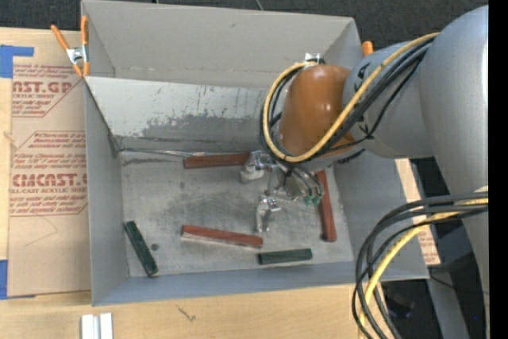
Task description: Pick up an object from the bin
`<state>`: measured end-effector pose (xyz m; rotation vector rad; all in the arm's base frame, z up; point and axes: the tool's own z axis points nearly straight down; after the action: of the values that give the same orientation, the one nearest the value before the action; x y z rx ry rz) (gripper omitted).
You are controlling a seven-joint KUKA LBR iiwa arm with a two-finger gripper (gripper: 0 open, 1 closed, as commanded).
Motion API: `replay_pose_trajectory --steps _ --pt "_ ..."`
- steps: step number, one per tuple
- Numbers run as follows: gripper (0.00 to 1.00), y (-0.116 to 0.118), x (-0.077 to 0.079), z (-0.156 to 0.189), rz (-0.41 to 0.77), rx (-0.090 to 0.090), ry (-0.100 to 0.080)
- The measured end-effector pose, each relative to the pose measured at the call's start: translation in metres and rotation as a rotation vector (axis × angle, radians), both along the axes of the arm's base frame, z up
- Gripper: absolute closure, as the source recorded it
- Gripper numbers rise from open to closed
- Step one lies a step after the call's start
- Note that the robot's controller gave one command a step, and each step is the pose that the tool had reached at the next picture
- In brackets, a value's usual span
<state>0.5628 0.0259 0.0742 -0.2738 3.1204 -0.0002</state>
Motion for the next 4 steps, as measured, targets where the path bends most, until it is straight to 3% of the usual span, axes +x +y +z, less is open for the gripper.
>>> replay_pose_trajectory --steps 1,2,3,4 --pt "0.00 0.006 -0.015 0.011 0.040 -0.002 0.009" --pt "1.00 0.060 -0.049 0.005 0.053 0.002 0.005" --pt "1.00 0.060 -0.049 0.005 0.053 0.002 0.005" --pt "1.00 0.069 -0.054 0.107 0.049 -0.001 0.008"
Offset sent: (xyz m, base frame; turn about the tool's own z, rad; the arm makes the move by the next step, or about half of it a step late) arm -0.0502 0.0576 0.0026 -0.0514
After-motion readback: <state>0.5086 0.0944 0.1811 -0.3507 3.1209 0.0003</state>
